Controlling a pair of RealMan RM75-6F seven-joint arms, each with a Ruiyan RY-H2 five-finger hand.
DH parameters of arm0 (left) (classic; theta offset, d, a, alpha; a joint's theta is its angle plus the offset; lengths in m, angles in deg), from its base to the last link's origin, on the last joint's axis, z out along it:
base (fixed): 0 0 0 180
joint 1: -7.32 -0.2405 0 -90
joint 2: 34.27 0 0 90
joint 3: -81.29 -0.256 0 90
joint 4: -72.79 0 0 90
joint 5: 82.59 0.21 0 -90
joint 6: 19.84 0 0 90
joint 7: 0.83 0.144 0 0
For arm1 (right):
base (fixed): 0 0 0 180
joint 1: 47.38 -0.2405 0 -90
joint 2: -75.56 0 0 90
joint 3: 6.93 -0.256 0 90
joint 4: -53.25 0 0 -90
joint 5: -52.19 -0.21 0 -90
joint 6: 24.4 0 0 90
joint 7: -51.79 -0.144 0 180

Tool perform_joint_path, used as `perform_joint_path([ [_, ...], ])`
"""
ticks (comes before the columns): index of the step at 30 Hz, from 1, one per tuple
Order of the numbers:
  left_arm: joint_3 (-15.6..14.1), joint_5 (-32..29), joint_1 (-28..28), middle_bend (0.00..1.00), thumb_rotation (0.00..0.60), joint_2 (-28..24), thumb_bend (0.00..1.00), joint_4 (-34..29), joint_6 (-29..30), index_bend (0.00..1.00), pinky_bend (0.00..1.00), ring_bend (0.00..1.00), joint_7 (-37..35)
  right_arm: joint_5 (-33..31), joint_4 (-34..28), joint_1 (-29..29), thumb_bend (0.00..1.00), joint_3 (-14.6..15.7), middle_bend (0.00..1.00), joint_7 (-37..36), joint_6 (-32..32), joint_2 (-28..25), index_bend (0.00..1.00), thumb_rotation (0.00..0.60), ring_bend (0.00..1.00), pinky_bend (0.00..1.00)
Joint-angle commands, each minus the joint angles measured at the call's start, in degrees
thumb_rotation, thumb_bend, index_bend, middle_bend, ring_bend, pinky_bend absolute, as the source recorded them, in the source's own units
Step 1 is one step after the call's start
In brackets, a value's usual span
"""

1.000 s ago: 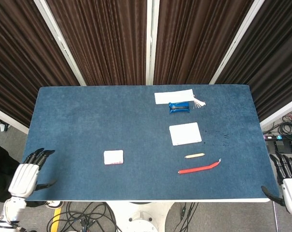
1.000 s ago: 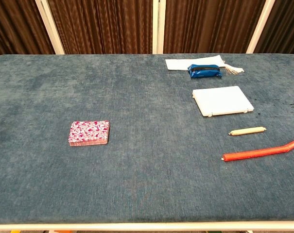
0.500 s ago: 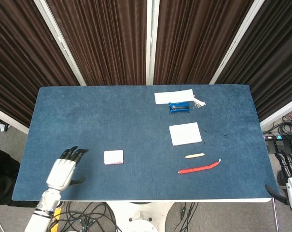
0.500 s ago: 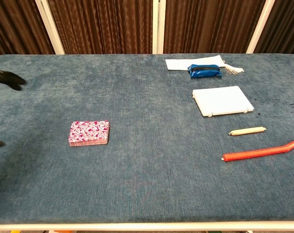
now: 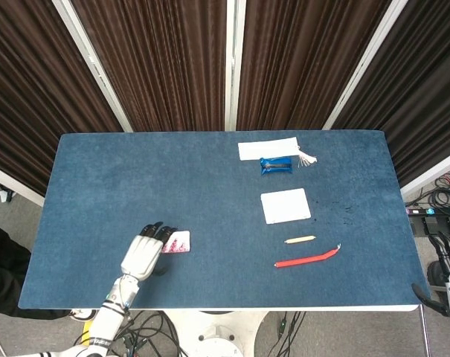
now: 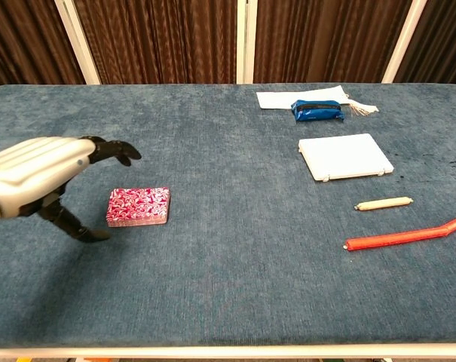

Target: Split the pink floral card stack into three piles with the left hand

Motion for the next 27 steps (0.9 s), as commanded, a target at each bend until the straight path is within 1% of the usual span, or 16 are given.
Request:
perform_joint_path([
  [1,1.1,-1.2,1.0,0.2,0.6,0.8,0.12,0.4,-0.2,0.17,0.17,0.09,0.0,-0.2,0.4,-0.1,0.11,0.0,0.0,-0.5,0.3,0.1,0.0,0.6,0.0,0.0],
  [9,2.6,-4.7,4.3,0.2,0.6,2.4,0.12,2.4,-1.6,0.17,0.17,0.09,0.8,-0.5,1.2,-0.2,0.11,-0.2,0.0,-1.5,0.8,0.4,0.0,0.6,0.0,0.0],
  [16,2.6,-6.9,7.1,0.23,0.6,3.5,0.13,4.3,-3.0,0.17,0.17,0.09,2.1,-0.5,1.4,-0.2,0.11,-0.2,0.0,-2.2,0.7,0.2,0.0,0.6,0.0,0.0],
  [21,2.8,-9.5,8.7,0.24,0.6,4.3,0.16,6.2,-3.5,0.18,0.17,0.09,3.5,-0.5,1.6,-0.2,0.11,-0.2,0.0,-2.5,0.7,0.2,0.0,0.6,0.0,0.0],
  [27,2.7,-12.2,9.7,0.24,0.6,4.9,0.16,7.9,-3.4,0.2,0.17,0.09,3.7,-0.6,1.9,-0.2,0.11,-0.2,0.0,-2.7,1.0,0.4,0.0,0.6,0.0,0.0],
])
